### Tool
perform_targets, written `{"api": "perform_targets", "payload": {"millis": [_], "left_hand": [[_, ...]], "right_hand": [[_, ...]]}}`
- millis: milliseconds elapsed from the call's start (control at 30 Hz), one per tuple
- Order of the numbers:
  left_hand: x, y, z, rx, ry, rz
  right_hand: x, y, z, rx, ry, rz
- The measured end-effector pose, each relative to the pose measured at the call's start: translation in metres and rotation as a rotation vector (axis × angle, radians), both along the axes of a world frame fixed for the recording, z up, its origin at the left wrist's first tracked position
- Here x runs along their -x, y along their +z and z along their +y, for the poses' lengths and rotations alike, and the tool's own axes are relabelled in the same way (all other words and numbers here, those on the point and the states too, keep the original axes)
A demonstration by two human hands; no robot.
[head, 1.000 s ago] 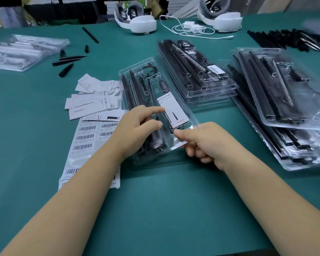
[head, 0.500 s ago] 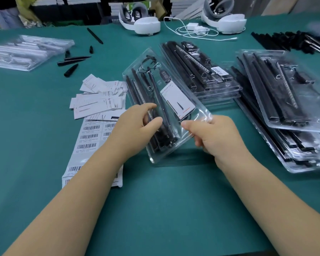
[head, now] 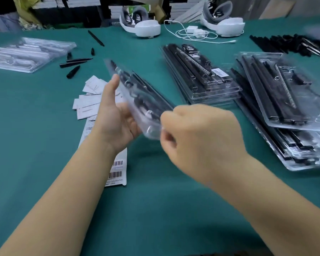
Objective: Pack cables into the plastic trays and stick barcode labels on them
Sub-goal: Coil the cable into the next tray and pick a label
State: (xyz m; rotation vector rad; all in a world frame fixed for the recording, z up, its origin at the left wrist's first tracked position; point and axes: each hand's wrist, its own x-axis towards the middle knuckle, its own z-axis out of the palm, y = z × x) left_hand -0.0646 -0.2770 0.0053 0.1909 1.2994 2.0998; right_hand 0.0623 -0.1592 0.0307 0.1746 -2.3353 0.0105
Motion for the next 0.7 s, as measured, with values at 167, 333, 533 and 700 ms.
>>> {"api": "perform_targets", "payload": {"millis": [167,333,533,700], "left_hand": [[0.001,0.004,-0.005,0.283,0.135,-0.015],[0.007,-0.005,-0.006,0.391,0.273,-0.008],[0.023,-0.020,-0.008,0.503,0.419,0.152],[0.021,-0.020,-0.008,0.493,0.355,0.173]], "right_hand": [[0.003,-0.025,-0.015,-0.261,0.035,-0.088],[0.007,-0.043,-0.018,-0.271,0.121,-0.114],[0.005,-0.055,-0.018,-0.145,0.257,-0.171],[0.007,-0.036,0.007,0.541,0.447,-0.524]]}}
